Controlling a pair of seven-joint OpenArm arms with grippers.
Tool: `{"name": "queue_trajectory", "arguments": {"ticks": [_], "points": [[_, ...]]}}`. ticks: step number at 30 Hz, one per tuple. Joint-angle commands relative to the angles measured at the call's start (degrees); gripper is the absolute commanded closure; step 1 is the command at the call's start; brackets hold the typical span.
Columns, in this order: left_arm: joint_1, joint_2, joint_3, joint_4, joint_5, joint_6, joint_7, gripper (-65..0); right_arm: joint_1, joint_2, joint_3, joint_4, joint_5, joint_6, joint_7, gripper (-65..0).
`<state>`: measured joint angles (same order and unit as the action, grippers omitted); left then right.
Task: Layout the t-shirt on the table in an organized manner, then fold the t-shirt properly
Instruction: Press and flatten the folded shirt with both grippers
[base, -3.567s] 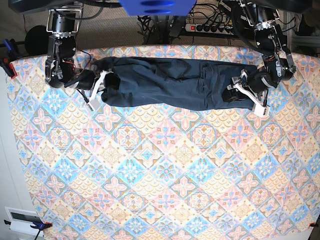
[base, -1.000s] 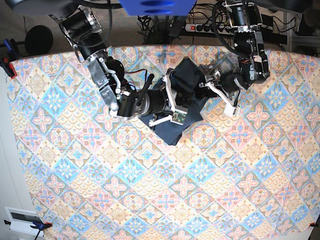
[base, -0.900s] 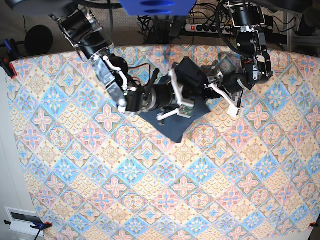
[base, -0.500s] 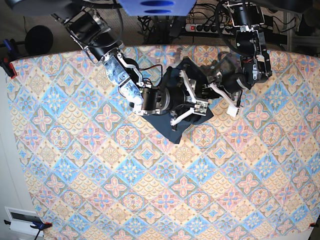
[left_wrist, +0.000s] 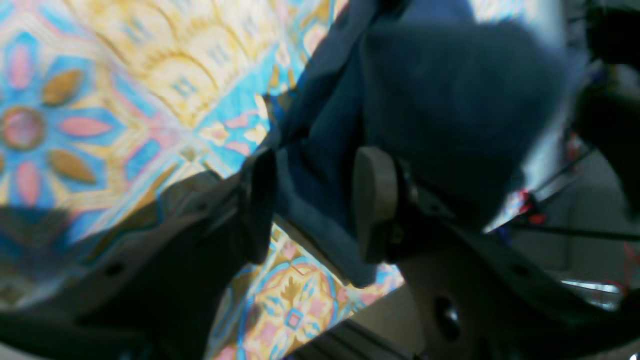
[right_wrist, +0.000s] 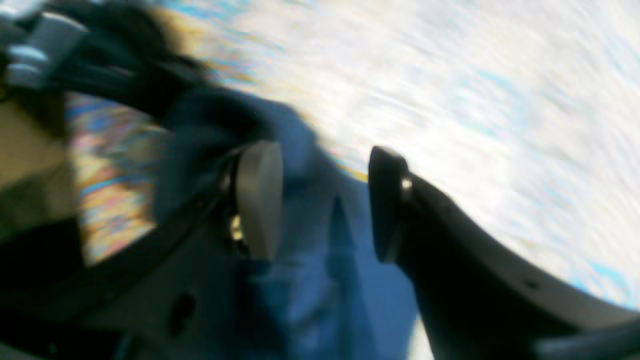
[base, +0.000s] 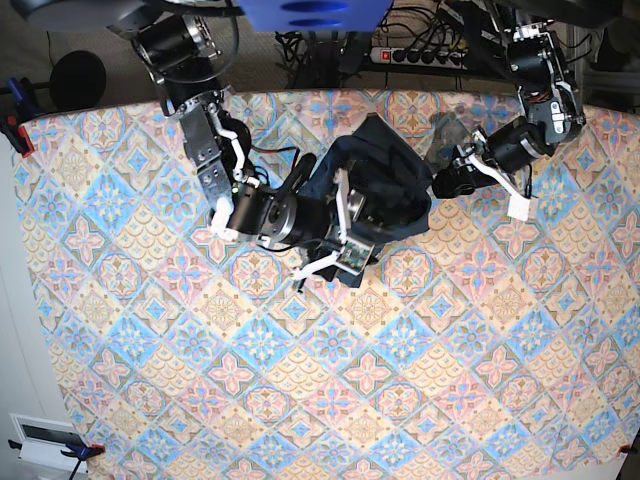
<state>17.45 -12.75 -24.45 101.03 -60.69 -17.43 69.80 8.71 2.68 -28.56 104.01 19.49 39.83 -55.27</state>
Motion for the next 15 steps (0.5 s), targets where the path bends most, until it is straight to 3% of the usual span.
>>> {"name": "queue_trajectory", "arguments": {"ticks": [1,5,9,15], "points": [[0.6,-0.8,-1.7,2.0,-3.0,-0.5,-0.6,-24.4,1.4,-0.7,1.1,0.8,1.3,0.2,2.0,-24.5],[2.6,-0.9,-7.9,3.7,-10.6,-0.5,-0.4,-24.4,1.3,-0.6,5.3,-3.1,0.9,0.2,1.8,-11.8],[2.7,-2.0,-10.7,3.5,-15.5,-0.5,-0.4,-24.4,1.0,-0.6,5.5,-6.7,0.9,0.2,1.4,-0.1],[2.1,-2.0,-11.8,3.4,-16.0,-0.5,-0.7,-24.4,-2.8,0.4,-2.9,-9.2,0.8,0.2,0.8,-1.1]]}}
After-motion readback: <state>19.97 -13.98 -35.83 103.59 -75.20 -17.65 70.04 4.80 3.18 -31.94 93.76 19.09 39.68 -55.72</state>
